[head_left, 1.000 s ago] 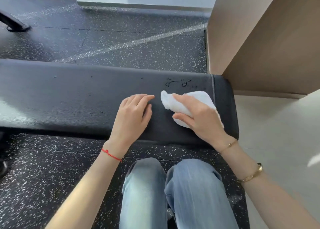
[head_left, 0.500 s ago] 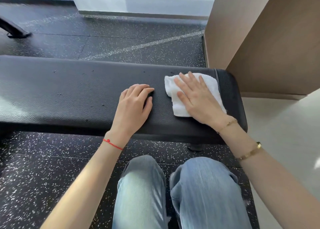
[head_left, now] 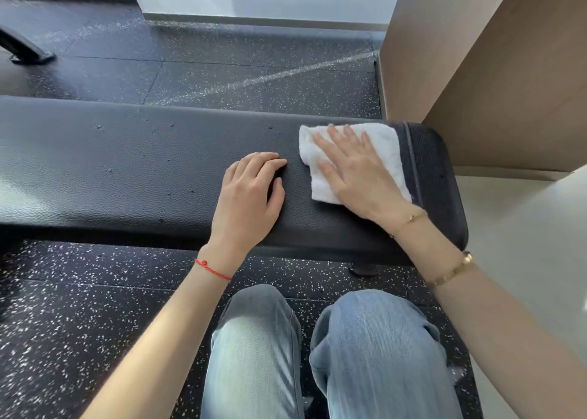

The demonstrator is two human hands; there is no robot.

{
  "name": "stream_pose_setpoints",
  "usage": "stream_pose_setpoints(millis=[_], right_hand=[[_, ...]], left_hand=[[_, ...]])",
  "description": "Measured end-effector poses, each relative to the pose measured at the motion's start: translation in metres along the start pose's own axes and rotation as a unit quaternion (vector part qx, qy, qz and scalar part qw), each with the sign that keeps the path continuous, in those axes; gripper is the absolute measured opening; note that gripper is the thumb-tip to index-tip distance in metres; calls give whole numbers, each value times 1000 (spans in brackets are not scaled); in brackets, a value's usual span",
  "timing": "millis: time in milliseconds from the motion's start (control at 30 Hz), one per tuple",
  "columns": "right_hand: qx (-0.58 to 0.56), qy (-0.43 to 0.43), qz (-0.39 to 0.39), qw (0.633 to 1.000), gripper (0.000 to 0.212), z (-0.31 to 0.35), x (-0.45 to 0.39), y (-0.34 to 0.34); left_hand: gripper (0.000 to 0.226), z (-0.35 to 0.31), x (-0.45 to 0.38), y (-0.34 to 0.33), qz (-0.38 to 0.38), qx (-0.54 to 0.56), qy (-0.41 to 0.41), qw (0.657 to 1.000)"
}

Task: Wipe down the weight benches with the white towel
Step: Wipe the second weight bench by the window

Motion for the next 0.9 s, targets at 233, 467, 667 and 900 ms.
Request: stream_pose_setpoints(millis=[233,467,667,900], right_hand=[[-49,-16,8,999,52,-29,5,6],[-2,0,13,1000,50,-6,-39,-5],[-37,14,3,999,50,-31,7,2],[10,-4,21,1000,50,-13,-66,-8]], left_hand=[[30,-1,0,0,-6,6,6,1000],[31,0,1,0,-5,2,15,1000],[31,-1,0,2,2,1,19,1000],[30,-3,1,3,-3,-2,26,1000]])
Point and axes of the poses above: each hand's wrist, its own x-axis away from the middle knuckle, its own y-axis out of the back of the hand, z = x × y, the point moved 3 cm from there along -x, towards the middle knuckle, and after that the axes turned 13 degrees about y, right-handed, at the moved point
